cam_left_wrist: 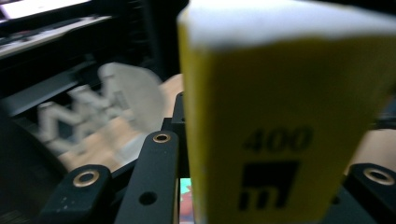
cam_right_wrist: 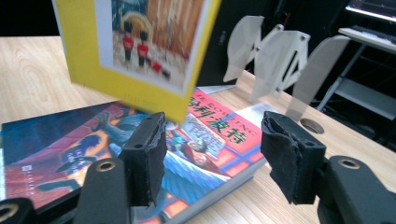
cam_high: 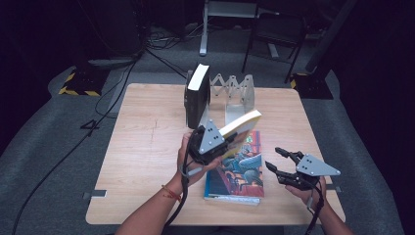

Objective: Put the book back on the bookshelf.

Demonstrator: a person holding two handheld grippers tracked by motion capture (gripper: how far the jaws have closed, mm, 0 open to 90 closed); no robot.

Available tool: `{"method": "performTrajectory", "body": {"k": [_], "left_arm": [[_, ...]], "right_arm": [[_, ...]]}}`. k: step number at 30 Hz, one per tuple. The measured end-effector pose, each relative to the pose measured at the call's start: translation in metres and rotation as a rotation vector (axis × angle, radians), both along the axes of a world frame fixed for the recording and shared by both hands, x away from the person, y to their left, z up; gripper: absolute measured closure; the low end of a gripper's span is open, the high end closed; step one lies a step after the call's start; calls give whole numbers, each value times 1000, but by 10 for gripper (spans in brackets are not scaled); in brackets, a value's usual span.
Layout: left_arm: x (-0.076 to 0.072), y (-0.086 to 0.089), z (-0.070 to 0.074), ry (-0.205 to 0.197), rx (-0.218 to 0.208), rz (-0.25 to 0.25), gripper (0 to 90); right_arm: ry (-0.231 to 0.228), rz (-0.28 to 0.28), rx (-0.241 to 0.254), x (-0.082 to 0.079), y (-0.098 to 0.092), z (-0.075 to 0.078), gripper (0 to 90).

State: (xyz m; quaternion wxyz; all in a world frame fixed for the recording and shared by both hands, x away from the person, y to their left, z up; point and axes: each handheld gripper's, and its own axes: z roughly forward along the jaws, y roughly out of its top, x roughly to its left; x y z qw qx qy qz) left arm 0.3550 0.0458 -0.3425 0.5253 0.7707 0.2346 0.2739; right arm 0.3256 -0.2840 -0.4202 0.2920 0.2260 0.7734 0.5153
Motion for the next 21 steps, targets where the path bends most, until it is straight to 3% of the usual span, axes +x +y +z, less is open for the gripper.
{"method": "performTrajectory", "body": {"k": [1,4,7,11,21], "left_arm": [[0,0,0,0,0,0,743],[17,14,-2,7,-15,84,743],[31,24,-7,12,-17,175,743],[42,34,-8,20,-29,237,744],[52,51,-1,22,-54,307,744]], "right_arm": [[0,0,0,0,0,0,415],[30,-6,30,5,-5,-1,415],[43,-14,20,8,-5,-3,415],[46,-6,0,8,-4,-5,414],[66,-28,-33,14,-7,-10,408]]}}
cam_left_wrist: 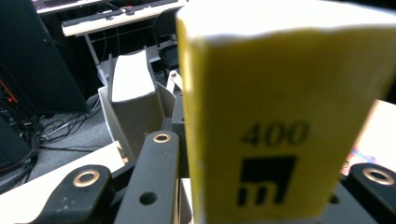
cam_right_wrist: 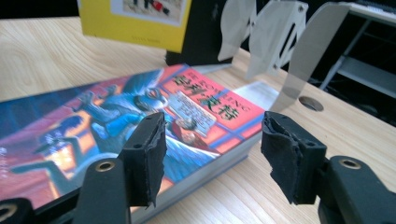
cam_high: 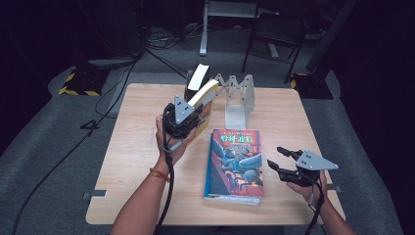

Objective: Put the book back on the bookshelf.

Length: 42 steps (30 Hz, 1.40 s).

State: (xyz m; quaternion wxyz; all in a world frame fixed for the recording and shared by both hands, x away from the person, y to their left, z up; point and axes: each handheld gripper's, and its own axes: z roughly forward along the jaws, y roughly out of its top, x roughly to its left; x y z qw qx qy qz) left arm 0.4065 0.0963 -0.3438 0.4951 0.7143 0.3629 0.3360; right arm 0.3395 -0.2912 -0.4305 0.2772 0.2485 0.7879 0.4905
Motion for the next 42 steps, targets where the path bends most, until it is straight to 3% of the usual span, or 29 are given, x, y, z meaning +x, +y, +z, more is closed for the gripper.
{"method": "performTrajectory", "body": {"k": [6,12,23,27,30,38,42], "left_arm": [[14,-1,-6,15,-1,51,744],[28,-5,-15,43,-9,112,744],[48,-23,-34,67,-20,199,743],[56,-26,-40,62,-40,245,743],[60,-27,-40,63,-53,258,743],[70,-36,-34,19,-64,275,743],[73,-39,-41,19,-64,294,742]], "right_arm": [[10,-36,-45,7,-6,-6,402],[43,-79,-57,15,-15,-13,399],[51,-84,-72,16,-14,-14,398],[49,-77,-78,16,-14,-16,398],[48,-78,-82,16,-13,-16,398],[51,-67,-87,16,-12,-17,398],[59,-58,-93,17,-11,-18,398]]}}
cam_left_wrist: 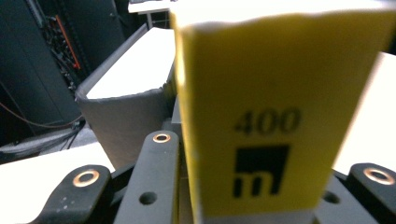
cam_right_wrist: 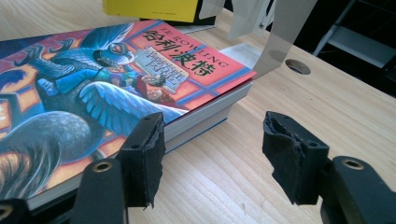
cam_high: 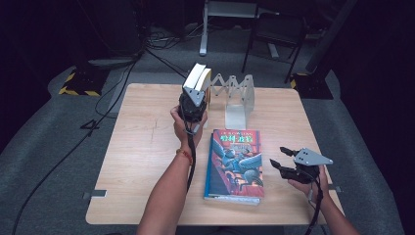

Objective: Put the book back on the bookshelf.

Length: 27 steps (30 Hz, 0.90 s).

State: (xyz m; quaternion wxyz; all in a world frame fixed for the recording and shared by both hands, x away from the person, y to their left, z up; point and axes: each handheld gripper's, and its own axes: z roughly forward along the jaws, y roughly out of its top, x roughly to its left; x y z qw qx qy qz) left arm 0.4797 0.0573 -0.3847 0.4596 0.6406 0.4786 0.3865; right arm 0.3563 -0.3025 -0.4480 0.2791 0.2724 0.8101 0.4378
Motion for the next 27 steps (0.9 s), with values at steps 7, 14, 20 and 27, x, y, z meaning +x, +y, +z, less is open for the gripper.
{"method": "performTrajectory", "body": {"k": [7,14,20,27], "left_arm": [[-1,-4,-12,1,-2,20,741],[-4,-3,-18,9,-22,22,734],[-9,-6,-24,28,10,9,649],[-15,-5,-32,58,44,-2,524]], "right_arm": [[-4,9,-5,-1,1,0,397],[2,8,-13,0,2,-1,396],[14,20,-37,-1,6,-3,390],[18,28,-43,-2,7,-2,381]]}}
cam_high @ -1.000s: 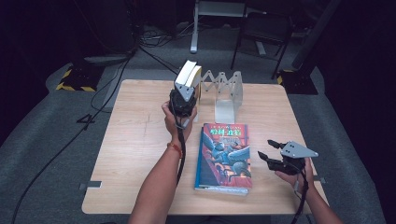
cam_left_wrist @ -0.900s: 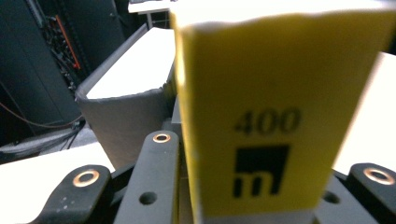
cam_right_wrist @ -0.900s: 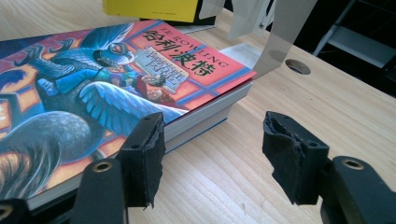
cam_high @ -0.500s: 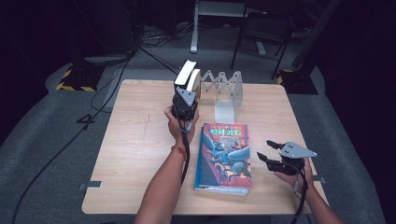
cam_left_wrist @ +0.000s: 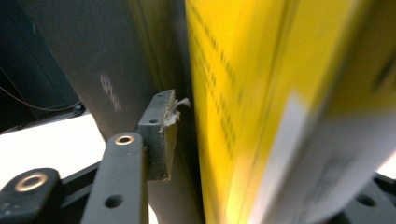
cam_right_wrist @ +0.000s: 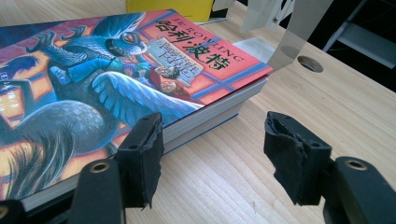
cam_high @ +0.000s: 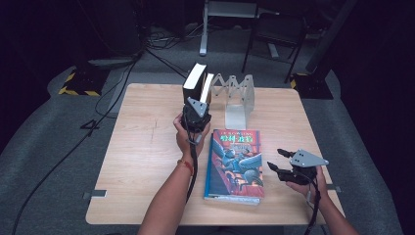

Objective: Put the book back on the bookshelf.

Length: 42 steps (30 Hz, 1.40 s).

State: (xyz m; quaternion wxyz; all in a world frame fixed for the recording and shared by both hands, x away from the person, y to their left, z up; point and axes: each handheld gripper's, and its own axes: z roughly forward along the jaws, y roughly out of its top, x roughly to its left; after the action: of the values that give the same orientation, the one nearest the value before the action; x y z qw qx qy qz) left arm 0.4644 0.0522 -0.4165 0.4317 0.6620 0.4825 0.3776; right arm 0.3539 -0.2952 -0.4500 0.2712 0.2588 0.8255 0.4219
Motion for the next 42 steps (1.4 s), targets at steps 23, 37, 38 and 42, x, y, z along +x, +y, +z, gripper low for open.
{"method": "performTrajectory", "body": {"k": [23,37,38,42], "left_arm": [[-39,23,-52,71,-74,-101,683],[-15,10,-49,79,-84,-9,741],[-13,9,-49,81,-86,-4,741],[-9,6,-48,87,-93,-2,738]], "right_arm": [[35,11,-26,2,2,-3,367],[33,17,-45,1,4,-4,367],[32,16,-45,1,4,-4,368],[31,13,-42,2,2,-3,367]]}}
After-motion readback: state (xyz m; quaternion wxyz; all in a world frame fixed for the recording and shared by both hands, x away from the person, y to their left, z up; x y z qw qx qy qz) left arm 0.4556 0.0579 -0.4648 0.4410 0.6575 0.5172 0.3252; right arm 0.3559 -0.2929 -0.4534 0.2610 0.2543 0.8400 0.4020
